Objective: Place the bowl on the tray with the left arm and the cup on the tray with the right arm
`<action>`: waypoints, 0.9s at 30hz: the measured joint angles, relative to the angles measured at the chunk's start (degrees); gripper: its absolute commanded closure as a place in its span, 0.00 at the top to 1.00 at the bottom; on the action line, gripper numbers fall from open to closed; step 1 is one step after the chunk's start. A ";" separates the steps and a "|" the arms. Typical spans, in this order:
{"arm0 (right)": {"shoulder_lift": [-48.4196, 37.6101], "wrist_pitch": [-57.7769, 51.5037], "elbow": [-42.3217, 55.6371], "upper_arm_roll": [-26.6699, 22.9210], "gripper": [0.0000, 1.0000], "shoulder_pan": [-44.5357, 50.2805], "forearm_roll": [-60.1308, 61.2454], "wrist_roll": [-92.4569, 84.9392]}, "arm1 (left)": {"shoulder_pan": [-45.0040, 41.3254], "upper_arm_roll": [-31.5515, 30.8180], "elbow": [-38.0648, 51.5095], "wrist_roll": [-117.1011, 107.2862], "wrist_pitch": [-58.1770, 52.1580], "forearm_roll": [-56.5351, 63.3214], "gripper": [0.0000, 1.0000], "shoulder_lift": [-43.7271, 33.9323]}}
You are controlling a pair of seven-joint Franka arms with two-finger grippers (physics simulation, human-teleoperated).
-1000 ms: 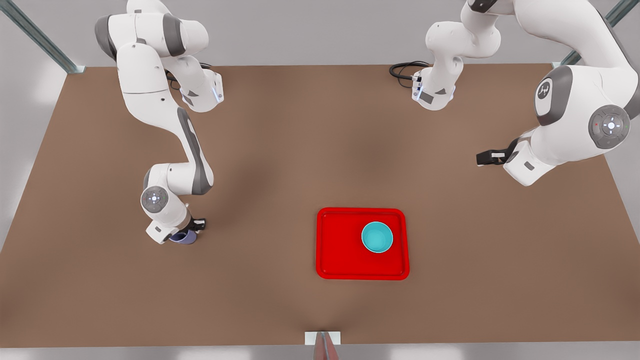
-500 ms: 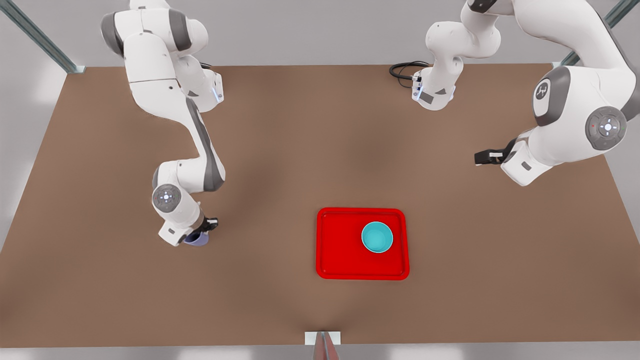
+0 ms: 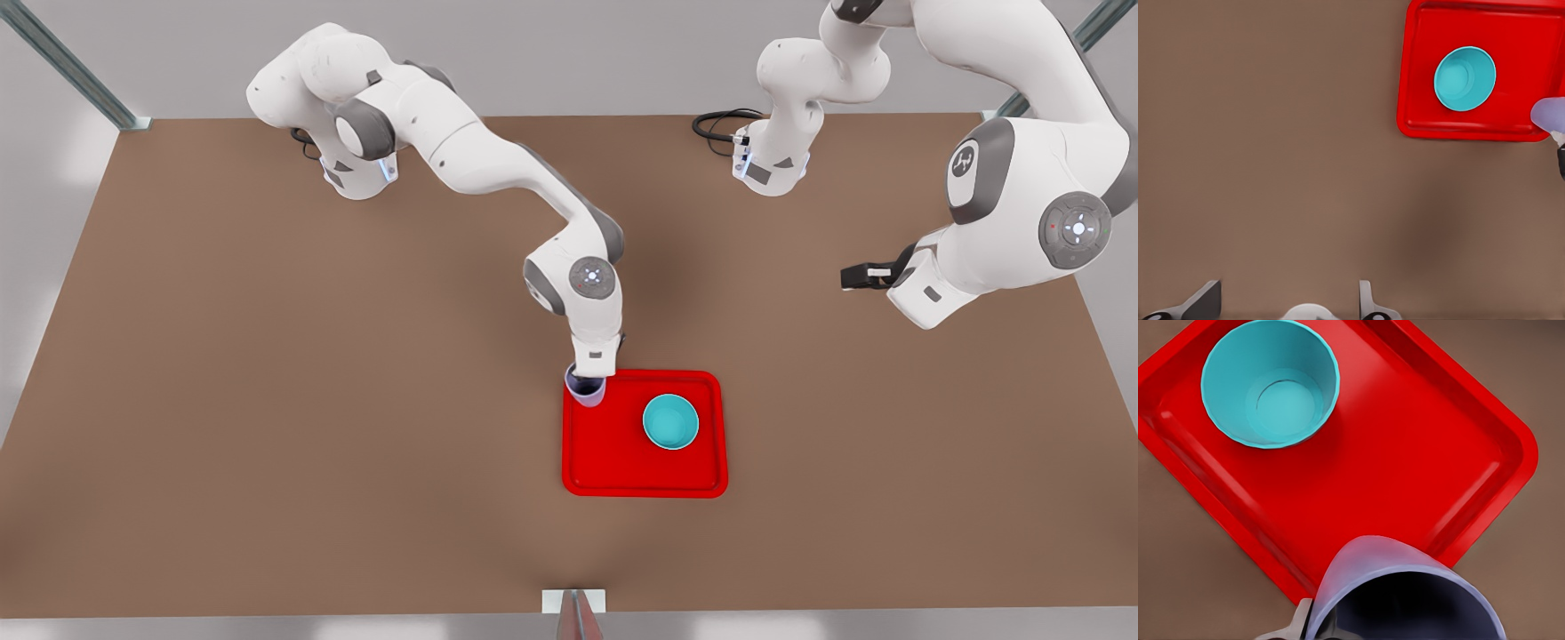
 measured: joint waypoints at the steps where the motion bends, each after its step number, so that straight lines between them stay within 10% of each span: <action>1: 0.82 1.12 0.26 -0.38 0.21 -0.21 0.15 0.10 | 0.00 0.00 0.00 0.00 -0.04 0.00 1.00 0.00; 12: 6.56 9.62 3.79 -0.38 0.21 0.10 2.18 1.30 | 0.07 0.00 0.00 0.03 -0.25 -0.02 1.00 -0.07; 14: 6.22 9.72 3.77 -0.36 1.00 0.08 1.82 1.95 | 0.04 -0.06 0.01 0.01 -0.33 -0.02 1.00 -0.11; 27: 3.84 8.89 3.84 -0.41 1.00 0.05 3.70 6.17 | 0.32 -0.08 0.00 -0.01 -1.14 -0.47 1.00 0.31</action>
